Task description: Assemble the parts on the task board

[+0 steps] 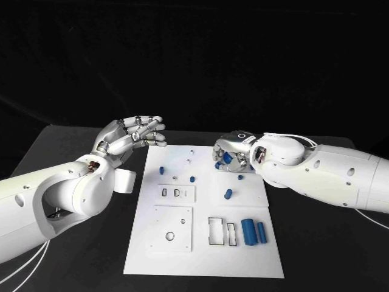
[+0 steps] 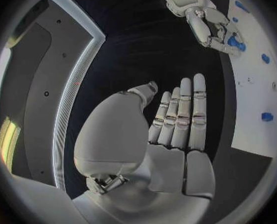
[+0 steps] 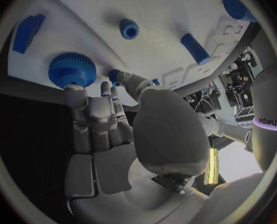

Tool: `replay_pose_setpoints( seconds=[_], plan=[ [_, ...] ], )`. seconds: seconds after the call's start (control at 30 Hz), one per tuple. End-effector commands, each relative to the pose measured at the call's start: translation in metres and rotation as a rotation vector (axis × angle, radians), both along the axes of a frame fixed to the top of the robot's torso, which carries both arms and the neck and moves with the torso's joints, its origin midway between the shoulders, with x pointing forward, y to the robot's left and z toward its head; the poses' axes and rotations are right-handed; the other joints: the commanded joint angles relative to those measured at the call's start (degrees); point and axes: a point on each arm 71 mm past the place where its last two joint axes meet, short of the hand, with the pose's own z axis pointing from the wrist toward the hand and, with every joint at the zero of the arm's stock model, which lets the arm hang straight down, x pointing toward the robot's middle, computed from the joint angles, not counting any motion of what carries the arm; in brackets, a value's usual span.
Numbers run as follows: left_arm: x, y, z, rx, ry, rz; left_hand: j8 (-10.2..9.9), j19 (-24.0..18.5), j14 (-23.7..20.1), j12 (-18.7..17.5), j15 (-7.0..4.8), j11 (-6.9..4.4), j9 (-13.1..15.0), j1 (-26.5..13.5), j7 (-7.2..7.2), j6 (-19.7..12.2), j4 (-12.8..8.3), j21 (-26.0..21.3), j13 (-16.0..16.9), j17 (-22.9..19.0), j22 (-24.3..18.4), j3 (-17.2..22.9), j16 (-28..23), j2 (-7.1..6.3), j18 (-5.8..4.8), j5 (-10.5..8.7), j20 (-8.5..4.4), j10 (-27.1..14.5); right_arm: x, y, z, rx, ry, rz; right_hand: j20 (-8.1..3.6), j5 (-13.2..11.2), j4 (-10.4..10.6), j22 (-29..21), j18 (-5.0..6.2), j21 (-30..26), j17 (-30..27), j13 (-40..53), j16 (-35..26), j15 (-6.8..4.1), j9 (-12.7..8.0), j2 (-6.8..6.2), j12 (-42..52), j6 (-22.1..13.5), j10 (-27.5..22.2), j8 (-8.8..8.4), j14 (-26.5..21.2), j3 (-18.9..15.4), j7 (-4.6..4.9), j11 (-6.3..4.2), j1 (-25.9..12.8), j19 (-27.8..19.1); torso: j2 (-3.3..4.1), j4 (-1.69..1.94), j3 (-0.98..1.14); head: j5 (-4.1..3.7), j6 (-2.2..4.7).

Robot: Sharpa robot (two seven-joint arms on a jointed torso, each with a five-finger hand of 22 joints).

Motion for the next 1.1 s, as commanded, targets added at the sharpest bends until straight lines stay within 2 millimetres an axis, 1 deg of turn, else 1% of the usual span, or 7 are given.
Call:
replay_pose_setpoints(
  seconds=[0.03,0.3,0.33,0.4,0.57,0.83,1.1],
  plan=[
    [0.000,-0.001,0.001,-0.012,0.002,-0.011,-0.2,-0.4,-0.3,-0.2,-0.05,0.08,0.1,-0.6,1.59,-0.1,-0.1,0.4,0.1,0.1,0.1,0.4,0.3,-0.10,0.97,0.24,-0.06,0.2,0.000,0.000,-0.002,-0.015,0.018,0.002,0.00,0.0,0.1,0.7,-1.21,0.6,0.4,0.0,0.7,-0.04,0.2,0.31,0.3,0.6,0.5,-0.09,0.4,0.7,0.00,-0.02,0.6,0.6,0.13,0.01,-0.02,-0.07,-0.06],
    [0.001,-0.001,0.001,-0.012,0.007,-0.012,-0.2,-0.4,-0.3,-0.3,-0.04,0.10,0.1,-0.6,1.61,-0.1,-0.1,0.5,0.1,0.2,0.1,0.5,0.3,-0.05,0.97,0.24,-0.05,0.2,0.000,0.001,-0.002,-0.009,0.016,0.004,-0.05,-0.5,0.4,1.7,-1.31,1.4,0.7,0.0,1.3,-0.20,0.6,0.70,0.4,1.2,1.3,0.35,0.3,1.9,-0.21,-0.22,0.7,0.7,0.34,0.09,-0.01,-0.03,-0.14],
    [0.001,0.000,0.000,-0.012,0.008,-0.011,-0.2,-0.4,-0.3,-0.3,-0.04,0.10,0.1,-0.6,1.61,-0.1,-0.1,0.5,0.1,0.2,0.1,0.5,0.3,-0.05,0.97,0.24,-0.05,0.2,0.000,0.001,-0.001,-0.004,0.012,0.005,-0.11,-0.9,0.8,2.3,-1.35,1.8,0.8,0.2,1.6,-0.41,1.0,1.26,0.6,1.7,2.1,0.83,0.3,2.5,-0.51,-0.49,0.5,0.8,0.34,0.09,-0.02,-0.03,-0.14],
    [0.001,0.000,0.000,-0.011,0.009,-0.011,-0.2,-0.4,-0.3,-0.3,-0.04,0.10,0.1,-0.6,1.61,-0.1,-0.1,0.5,0.1,0.2,0.1,0.5,0.3,-0.05,0.97,0.24,-0.05,0.2,0.000,0.001,0.000,0.008,0.002,0.006,-0.27,-4.0,1.2,3.4,-1.46,2.4,0.9,0.3,2.0,-0.69,1.6,1.84,0.6,1.9,2.8,1.35,0.1,3.5,-0.80,-0.76,0.5,0.9,0.32,0.08,-0.05,-0.06,-0.18],
    [0.001,-0.001,0.000,-0.014,0.014,-0.014,-0.4,-0.4,-0.2,-0.5,-0.02,0.20,0.0,-1.0,1.76,-0.4,-0.1,0.9,0.1,0.8,0.3,0.6,0.8,-0.01,0.99,0.22,-0.02,0.0,0.000,0.000,0.002,0.038,-0.018,0.002,-0.31,-8.2,1.9,4.7,-1.62,3.2,1.5,0.5,2.8,-0.92,2.5,3.04,0.5,2.0,3.3,2.10,0.1,5.0,-1.08,-1.05,0.5,1.2,0.52,0.10,-0.06,-0.22,0.07],
    [0.002,0.001,-0.001,-0.017,0.021,-0.013,-0.5,-0.2,0.0,-0.7,-0.08,0.22,0.1,-1.3,1.81,-0.5,-0.2,1.5,0.1,1.5,0.6,0.8,1.6,-0.04,1.03,0.23,-0.06,-0.1,0.001,-0.001,0.006,0.076,-0.058,-0.015,-0.43,-9.1,2.1,5.3,-1.65,3.5,1.5,0.7,3.1,-1.18,3.4,4.04,0.7,2.4,4.1,3.06,0.0,6.1,-1.44,-1.36,0.9,1.3,0.56,0.12,-0.09,-0.14,0.03],
    [0.005,0.005,-0.001,-0.016,0.024,0.002,-0.5,-0.2,0.0,-0.7,-0.08,0.23,0.1,-1.3,1.83,-0.5,-0.3,1.6,0.1,1.6,0.7,0.9,1.7,-0.06,1.03,0.23,-0.06,-0.2,-0.005,0.005,0.015,0.144,-0.122,-0.021,-0.46,-9.1,2.2,5.8,-1.74,3.9,1.5,0.7,3.2,-1.19,3.6,3.96,0.6,2.3,4.1,3.16,0.0,6.2,-1.38,-1.32,0.7,1.5,0.61,0.10,-0.10,-0.17,0.56]
  ],
)
